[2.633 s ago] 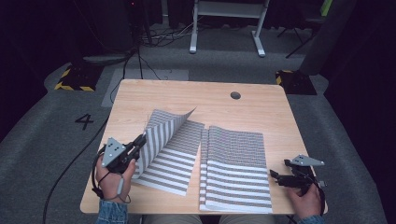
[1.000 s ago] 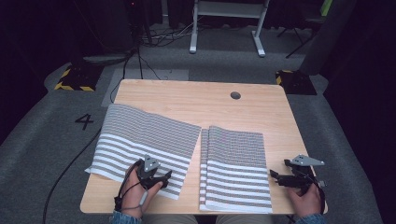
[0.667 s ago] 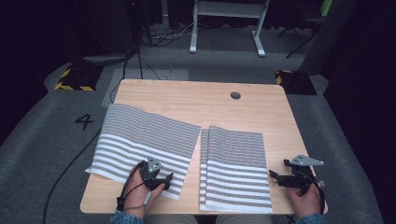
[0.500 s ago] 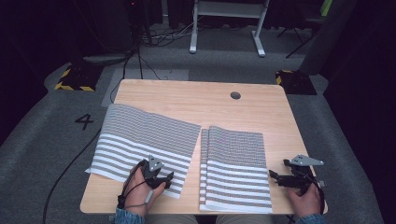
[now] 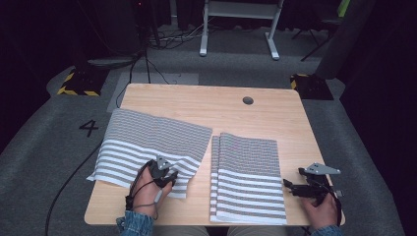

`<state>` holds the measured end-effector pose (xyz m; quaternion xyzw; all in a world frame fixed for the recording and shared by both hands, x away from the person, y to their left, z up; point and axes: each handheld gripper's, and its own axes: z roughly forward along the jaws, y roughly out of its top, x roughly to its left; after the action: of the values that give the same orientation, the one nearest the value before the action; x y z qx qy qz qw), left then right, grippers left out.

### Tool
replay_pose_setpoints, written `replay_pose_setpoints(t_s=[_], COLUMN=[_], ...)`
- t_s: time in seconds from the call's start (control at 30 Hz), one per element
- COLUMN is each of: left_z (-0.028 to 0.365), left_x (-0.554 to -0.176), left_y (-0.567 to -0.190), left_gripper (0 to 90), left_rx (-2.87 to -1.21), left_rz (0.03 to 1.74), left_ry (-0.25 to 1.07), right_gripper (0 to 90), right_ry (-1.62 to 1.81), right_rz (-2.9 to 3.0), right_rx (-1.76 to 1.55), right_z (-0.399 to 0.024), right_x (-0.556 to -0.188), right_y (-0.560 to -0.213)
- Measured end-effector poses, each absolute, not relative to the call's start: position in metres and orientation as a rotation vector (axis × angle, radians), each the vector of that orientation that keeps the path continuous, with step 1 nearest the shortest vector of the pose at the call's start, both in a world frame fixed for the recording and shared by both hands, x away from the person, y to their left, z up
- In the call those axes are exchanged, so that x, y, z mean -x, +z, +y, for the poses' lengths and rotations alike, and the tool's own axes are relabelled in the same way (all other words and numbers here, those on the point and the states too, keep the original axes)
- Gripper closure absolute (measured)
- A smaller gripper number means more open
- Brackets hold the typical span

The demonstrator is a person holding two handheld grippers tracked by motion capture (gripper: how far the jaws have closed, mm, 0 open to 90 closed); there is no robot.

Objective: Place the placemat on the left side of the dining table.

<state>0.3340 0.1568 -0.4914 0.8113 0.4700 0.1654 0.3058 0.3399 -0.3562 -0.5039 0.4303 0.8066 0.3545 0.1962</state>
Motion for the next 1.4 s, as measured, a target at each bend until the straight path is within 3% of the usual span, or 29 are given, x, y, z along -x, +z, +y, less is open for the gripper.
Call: replay_pose_setpoints(t_s=[0.13, 0.27, 0.5, 0.77, 1.03, 1.4], left_z=[0.164, 0.173, 0.182, 0.191, 0.186, 0.182], left_x=[-0.340, -0.344, -0.341, -0.320, -0.293, -0.238], left_y=[-0.494, -0.499, -0.495, -0.461, -0.434, -0.429], left_gripper=[77.2, 84.9, 86.8, 87.0, 87.0, 86.3], left_rx=[-2.115, -2.019, -1.916, -1.830, -1.852, -1.990], left_rz=[1.233, 1.247, 1.187, 1.021, 0.878, 0.726], left_ry=[0.434, 0.391, 0.400, 0.426, 0.422, 0.274], right_gripper=[16.2, 16.2, 16.2, 16.2, 16.2, 16.1], right_ry=[0.993, 0.993, 0.993, 0.993, 0.993, 1.000], right_rz=[2.259, 2.260, 2.259, 2.259, 2.259, 2.270], right_rx=[-1.206, -1.205, -1.204, -1.205, -1.205, -1.193], right_z=[-0.356, -0.356, -0.356, -0.356, -0.356, -0.356], right_x=[-0.340, -0.340, -0.340, -0.340, -0.340, -0.340], right_y=[-0.504, -0.504, -0.504, -0.504, -0.504, -0.504])
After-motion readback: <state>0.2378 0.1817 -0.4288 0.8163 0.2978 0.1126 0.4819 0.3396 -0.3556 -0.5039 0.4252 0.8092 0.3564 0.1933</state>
